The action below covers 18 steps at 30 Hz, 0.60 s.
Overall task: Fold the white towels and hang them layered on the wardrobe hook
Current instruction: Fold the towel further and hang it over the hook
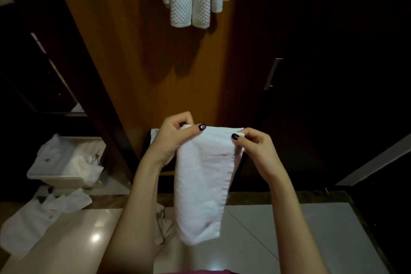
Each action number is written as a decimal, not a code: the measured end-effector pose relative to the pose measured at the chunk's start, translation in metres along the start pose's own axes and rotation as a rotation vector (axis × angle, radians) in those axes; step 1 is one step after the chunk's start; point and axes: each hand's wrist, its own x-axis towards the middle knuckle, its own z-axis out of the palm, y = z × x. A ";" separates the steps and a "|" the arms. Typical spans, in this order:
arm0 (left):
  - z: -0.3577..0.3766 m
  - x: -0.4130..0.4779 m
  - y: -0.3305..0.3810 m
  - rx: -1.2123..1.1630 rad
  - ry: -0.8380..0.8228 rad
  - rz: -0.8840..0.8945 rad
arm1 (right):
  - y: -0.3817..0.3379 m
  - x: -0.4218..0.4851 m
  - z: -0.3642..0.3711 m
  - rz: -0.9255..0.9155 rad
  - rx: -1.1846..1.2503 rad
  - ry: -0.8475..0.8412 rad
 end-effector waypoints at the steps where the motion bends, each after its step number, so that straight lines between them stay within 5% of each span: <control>1: -0.003 -0.001 0.001 0.101 0.030 0.011 | -0.002 0.000 0.001 -0.021 -0.019 0.023; 6: -0.008 -0.010 0.000 0.369 0.096 0.141 | -0.012 -0.006 0.003 -0.121 -0.097 0.112; 18: 0.000 -0.010 -0.008 0.417 0.203 0.101 | -0.026 -0.024 0.005 -0.199 -0.220 0.338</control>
